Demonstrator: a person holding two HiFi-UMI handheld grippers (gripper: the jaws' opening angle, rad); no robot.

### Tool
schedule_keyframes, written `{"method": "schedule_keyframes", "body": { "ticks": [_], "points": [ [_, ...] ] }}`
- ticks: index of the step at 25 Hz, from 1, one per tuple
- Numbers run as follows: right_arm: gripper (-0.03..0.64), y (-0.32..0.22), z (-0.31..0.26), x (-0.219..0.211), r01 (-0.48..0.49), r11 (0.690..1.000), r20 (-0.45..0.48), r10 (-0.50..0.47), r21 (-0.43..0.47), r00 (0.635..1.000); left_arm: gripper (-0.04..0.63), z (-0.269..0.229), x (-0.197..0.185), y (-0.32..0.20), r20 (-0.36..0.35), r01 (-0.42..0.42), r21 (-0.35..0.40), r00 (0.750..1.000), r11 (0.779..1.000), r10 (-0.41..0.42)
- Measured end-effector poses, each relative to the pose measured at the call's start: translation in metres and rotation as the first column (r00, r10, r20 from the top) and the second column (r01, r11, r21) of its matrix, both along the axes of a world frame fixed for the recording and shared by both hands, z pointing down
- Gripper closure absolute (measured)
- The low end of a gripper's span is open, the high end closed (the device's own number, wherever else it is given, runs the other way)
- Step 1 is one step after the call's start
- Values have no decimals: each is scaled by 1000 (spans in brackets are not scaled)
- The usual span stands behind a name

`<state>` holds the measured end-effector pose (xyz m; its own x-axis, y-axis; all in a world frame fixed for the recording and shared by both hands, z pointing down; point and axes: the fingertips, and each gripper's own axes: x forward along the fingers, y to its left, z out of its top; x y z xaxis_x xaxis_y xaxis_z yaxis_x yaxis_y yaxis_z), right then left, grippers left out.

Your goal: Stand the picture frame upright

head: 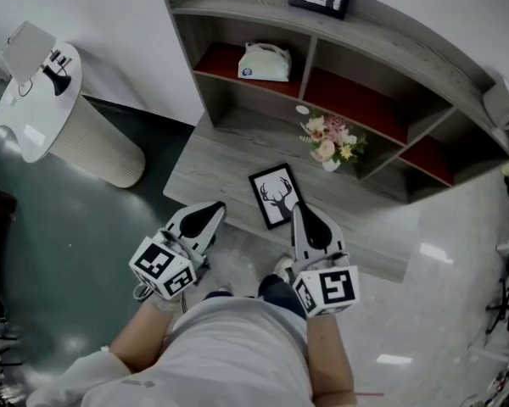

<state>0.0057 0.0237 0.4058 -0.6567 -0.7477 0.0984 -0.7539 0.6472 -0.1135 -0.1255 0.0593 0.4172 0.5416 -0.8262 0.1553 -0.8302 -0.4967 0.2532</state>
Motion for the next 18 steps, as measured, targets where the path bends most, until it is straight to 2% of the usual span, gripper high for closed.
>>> {"method": "schedule_keyframes", "body": {
  "ticks": [9, 14, 18],
  "points": [
    [598, -61, 17, 32, 103, 994, -25, -104, -36, 994, 579, 30, 27, -52, 62, 147, -92, 988, 985, -142],
    [598, -82, 32, 47, 154, 986, -22, -156, -69, 987, 578, 61, 35, -69, 84, 245, -166, 969, 955, -233],
    [598, -92, 51, 56, 166, 978, -11, -169, -122, 986, 577, 90, 38, -74, 86, 279, -248, 960, 928, -266]
  ]
}}
